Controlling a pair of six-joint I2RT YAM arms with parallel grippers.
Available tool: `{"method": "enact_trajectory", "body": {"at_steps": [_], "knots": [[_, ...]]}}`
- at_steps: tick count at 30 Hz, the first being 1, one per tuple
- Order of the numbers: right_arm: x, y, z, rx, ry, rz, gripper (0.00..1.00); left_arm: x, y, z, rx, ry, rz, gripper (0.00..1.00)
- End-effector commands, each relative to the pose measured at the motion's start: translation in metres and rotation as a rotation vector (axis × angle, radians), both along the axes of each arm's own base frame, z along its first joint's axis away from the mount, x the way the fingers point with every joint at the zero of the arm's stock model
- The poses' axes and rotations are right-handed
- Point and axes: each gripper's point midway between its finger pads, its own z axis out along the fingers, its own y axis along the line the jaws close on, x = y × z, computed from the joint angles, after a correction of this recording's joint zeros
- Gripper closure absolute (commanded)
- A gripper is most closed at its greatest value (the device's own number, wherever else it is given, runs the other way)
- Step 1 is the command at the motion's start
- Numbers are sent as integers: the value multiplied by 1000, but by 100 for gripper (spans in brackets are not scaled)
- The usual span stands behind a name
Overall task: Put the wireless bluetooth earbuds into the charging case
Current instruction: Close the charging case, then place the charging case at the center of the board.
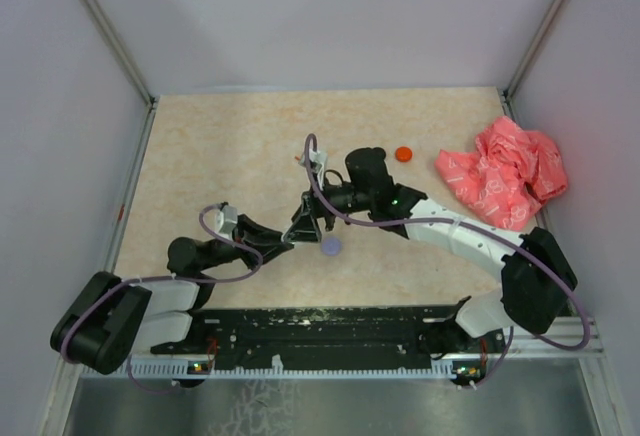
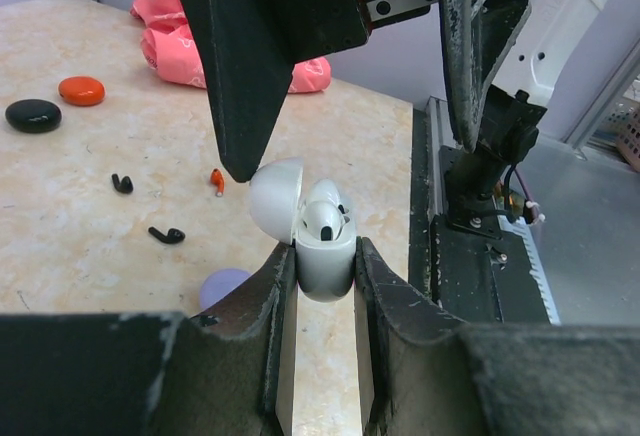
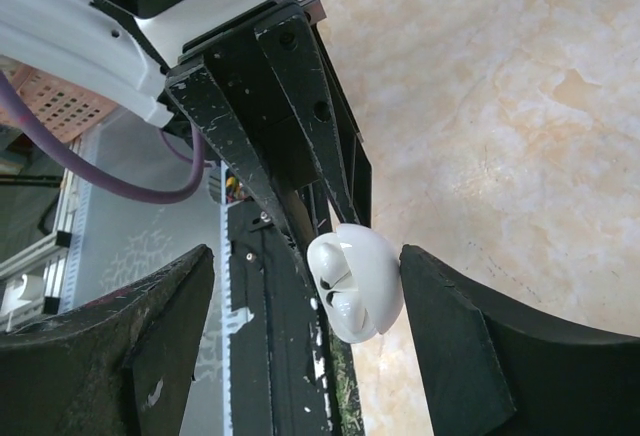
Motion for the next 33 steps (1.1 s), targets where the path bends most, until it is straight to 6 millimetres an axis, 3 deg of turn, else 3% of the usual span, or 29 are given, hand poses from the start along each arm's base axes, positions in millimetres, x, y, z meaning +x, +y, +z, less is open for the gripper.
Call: {"method": "enact_trajectory", "body": {"at_steps": [1, 12, 18, 25, 33], "knots": [[-9, 3, 34, 95, -40, 94, 27, -9, 6, 50, -113, -259, 4, 100], [-22, -7, 39, 110, -70, 138, 31, -2, 7, 46, -109, -218, 43, 100], [18, -25, 37, 53, -167, -134, 32, 15, 5, 32, -78, -64, 88, 100], [65, -67, 22, -58, -282, -498, 30, 47, 8, 14, -34, 182, 215, 100], [99, -120, -21, -253, -358, -785, 27, 59, 0, -28, 61, 533, 247, 96]]}}
